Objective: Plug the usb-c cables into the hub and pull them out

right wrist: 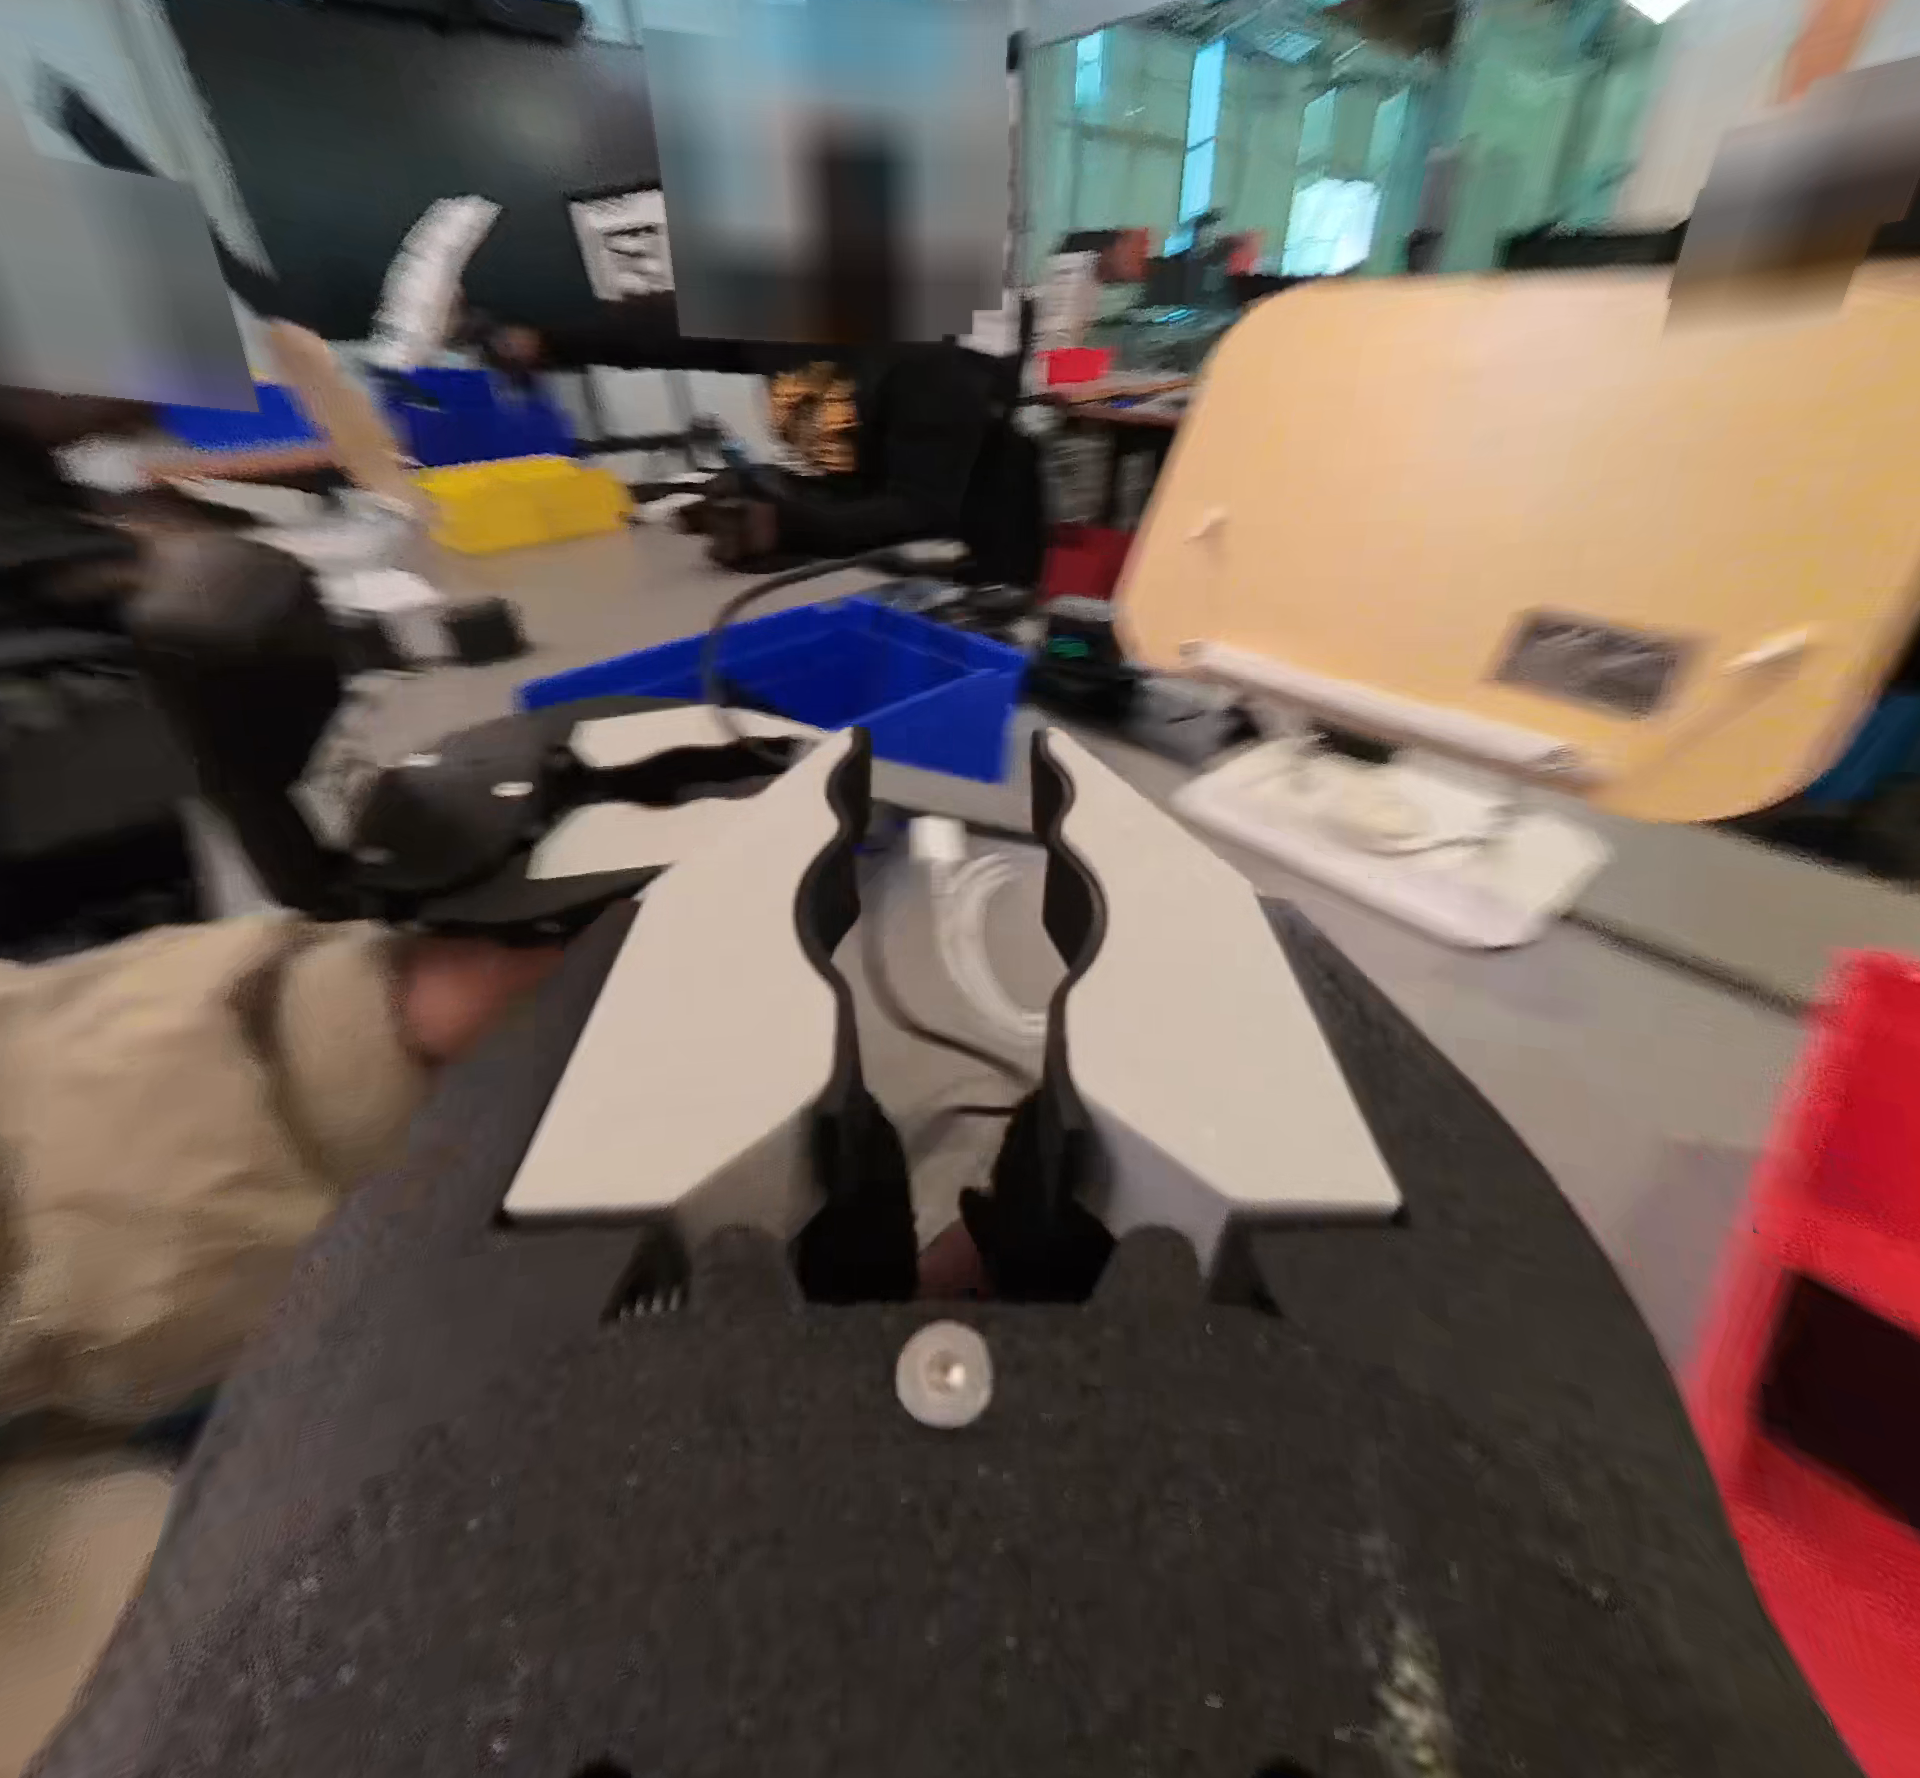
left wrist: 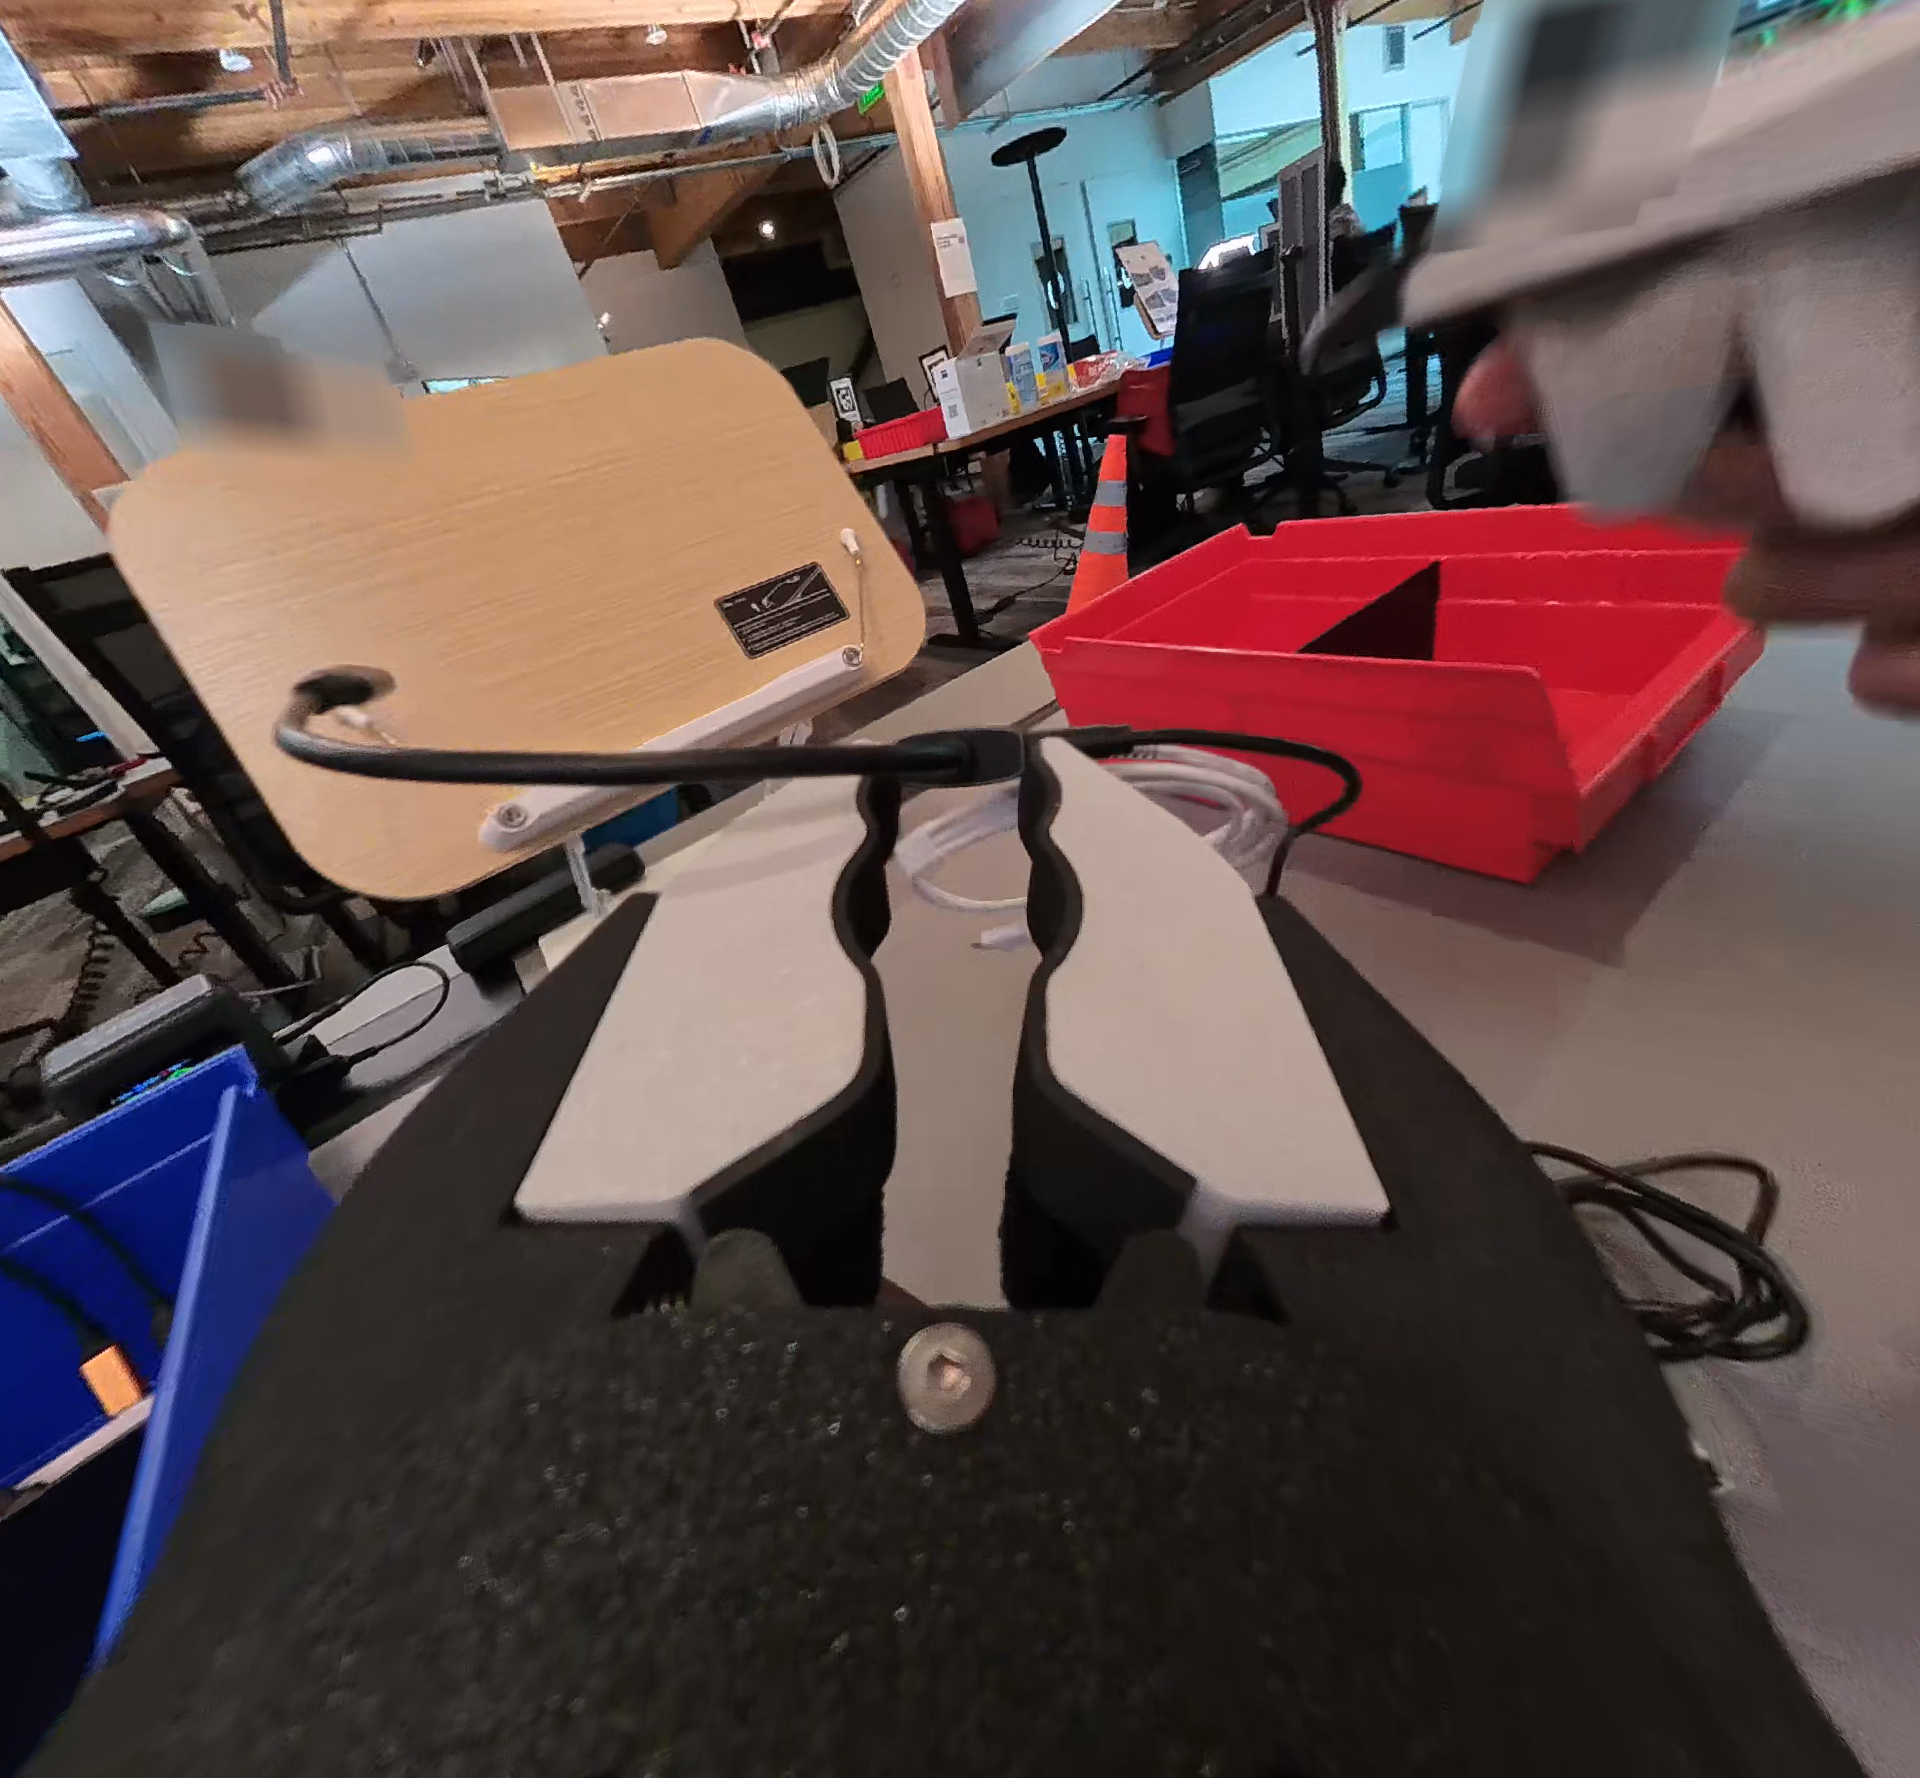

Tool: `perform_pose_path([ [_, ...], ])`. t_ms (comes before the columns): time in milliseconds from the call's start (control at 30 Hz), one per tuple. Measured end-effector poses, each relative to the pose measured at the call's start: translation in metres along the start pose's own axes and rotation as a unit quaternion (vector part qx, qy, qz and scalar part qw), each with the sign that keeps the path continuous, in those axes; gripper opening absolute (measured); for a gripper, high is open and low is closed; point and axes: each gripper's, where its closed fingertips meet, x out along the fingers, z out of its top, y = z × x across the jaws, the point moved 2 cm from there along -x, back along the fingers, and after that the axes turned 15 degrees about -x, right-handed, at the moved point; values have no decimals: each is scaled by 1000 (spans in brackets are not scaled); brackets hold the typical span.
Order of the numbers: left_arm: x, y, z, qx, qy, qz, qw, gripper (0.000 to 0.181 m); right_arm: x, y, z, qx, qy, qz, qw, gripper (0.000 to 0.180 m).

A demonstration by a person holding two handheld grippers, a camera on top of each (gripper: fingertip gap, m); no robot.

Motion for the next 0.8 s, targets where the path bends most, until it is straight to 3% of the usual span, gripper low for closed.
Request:
perform_pose_path([
  [67, 0, -8, 4, 16, -9, 4, 1000, 22, 15, 22, -23, 89, 11, 59, 994, 34],
  [167, -1, -20, 8, 40, -18, 4, 999, 22, 31, 40, -50, 94, 18, 50, 994, 29],
  [567, -1, -25, 4, 30, -30, -11, 999, 22, 34, 41, -55, 144, -27, 36, 989, 9],
  [700, 3, -18, -1, 38, 0, 25, 999, 22, 36, 38, -62, 147, -15, 31, 989, 6],
  [800, -2, 31, 5, -20, 0, 100, 995, 22, 32, 33, -73, 157, 2, 18, 988, 4],
])
